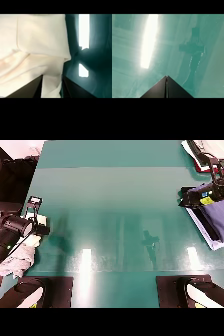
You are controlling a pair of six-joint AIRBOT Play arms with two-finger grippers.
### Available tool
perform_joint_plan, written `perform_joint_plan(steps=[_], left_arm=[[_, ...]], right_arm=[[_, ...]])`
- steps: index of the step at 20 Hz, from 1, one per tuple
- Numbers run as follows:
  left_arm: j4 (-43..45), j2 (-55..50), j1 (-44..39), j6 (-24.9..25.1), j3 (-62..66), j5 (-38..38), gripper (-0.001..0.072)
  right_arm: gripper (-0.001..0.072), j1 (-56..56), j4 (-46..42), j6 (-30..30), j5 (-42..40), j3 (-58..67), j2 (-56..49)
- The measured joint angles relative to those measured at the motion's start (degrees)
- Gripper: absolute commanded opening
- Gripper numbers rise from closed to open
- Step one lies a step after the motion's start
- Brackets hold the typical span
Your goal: Fold the shirts.
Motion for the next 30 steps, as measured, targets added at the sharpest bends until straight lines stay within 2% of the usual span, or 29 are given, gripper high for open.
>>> perform_joint_plan(steps=[1, 2, 4, 5, 6, 7, 12, 14, 16, 18, 22, 26, 30], left_arm=[[0.4, 0.0, 0.0, -0.2, -0.1, 0.2, 0.0345], [0.9, -0.2, 0.0, -0.2, -0.1, 0.4, 0.043], [1.6, -0.9, 0.0, -0.7, -0.2, 0.6, 0.0428], [1.8, -1.3, 0.0, -0.9, -0.3, 0.6, 0.035], [2.1, -1.7, 0.0, -1.2, -0.3, 0.6, 0.0104], [2.3, -2.2, 0.0, -1.3, -0.4, 0.7, 0.0023], [2.5, -2.4, 0.0, -1.5, 2.5, -0.9, 0.0021], [0.7, 0.1, 0.1, 1.2, 8.6, -2.7, 0.0022], [-5.9, 3.6, 0.0, 7.6, 16.8, -3.8, 0.0022], [-17.0, 6.7, 0.0, 16.0, 27.2, -4.7, 0.0022], [-39.2, 8.4, 0.0, 27.7, 43.0, -8.2, 0.0022], [-56.1, 4.6, 0.0, 34.7, 48.6, -11.0, 0.0022], [-69.0, -4.8, -0.2, 39.2, 50.1, -14.4, 0.0022]], right_arm=[[0.0019, 0.0, 0.0, 0.0, 0.1, 0.0, 0.0], [0.0019, 0.0, 0.0, 0.0, 0.5, 0.0, 0.0], [0.0019, 0.0, 0.0, 0.0, 1.1, 0.0, 0.0], [0.0019, 0.0, 0.0, 0.0, 1.4, 0.0, 0.0], [0.0019, 0.0, 0.0, 0.0, 1.6, 0.0, 0.0], [0.0019, 0.0, 0.0, 0.0, 1.8, 0.0, 0.0], [0.0019, 0.0, 0.0, 0.0, 2.2, 0.0, 0.0], [0.0019, 0.0, 0.0, 0.0, 1.9, 0.0, 0.3], [0.0019, 0.0, 0.0, 0.0, 0.7, 0.0, 1.1], [0.0019, 0.0, 0.0, 0.0, -1.4, 0.0, 2.4], [0.0019, 0.0, 0.0, 0.0, -6.7, 0.0, 6.3], [0.0018, 0.0, 0.3, 0.0, -11.1, 0.0, 10.1], [0.0018, 0.0, 0.5, 0.7, -12.5, 0.0, 11.9]])
